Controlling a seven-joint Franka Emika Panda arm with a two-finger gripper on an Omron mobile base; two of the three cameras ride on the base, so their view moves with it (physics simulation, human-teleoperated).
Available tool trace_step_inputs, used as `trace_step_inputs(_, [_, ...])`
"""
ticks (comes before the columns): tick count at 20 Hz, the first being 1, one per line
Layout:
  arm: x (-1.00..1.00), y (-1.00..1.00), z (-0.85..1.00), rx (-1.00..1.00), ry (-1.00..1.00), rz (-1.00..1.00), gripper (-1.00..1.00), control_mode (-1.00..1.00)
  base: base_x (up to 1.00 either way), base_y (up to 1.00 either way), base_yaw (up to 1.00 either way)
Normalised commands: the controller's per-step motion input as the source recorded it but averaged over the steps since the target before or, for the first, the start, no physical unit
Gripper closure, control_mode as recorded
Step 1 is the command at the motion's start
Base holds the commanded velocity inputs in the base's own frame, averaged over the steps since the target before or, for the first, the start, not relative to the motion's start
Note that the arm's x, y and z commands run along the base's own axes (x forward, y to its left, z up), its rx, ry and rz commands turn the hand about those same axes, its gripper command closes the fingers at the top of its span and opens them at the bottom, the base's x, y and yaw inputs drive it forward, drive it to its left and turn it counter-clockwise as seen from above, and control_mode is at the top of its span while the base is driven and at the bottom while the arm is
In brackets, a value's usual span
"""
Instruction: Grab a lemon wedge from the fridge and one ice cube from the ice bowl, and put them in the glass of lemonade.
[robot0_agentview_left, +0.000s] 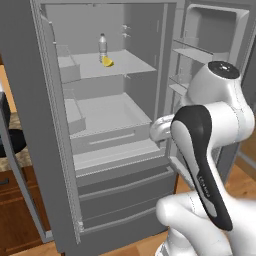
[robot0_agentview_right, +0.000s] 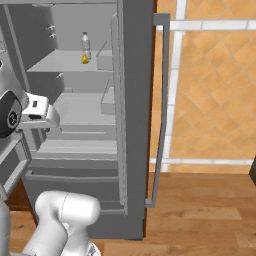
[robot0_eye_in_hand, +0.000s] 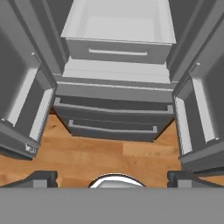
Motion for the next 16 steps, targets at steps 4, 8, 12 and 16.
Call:
trace_step_inputs(4, [0.01, 0.1, -0.02, -0.06, 0.0, 0.0, -1.0, -1.0, 0.0, 0.0, 0.0])
trace_step_inputs(8, [0.0, 0.0, 0.0, 0.0, 0.0, 0.0, -1.0, 1.0, 0.44, 0.11, -0.06])
trace_step_inputs(12, [0.0, 0.0, 0.0, 0.0, 0.0, 0.0, -1.0, 1.0, 0.58, 0.12, -0.11])
trace_step_inputs(16, [0.0, 0.0, 0.0, 0.0, 0.0, 0.0, -1.0, 1.0, 0.6, 0.38, -0.03])
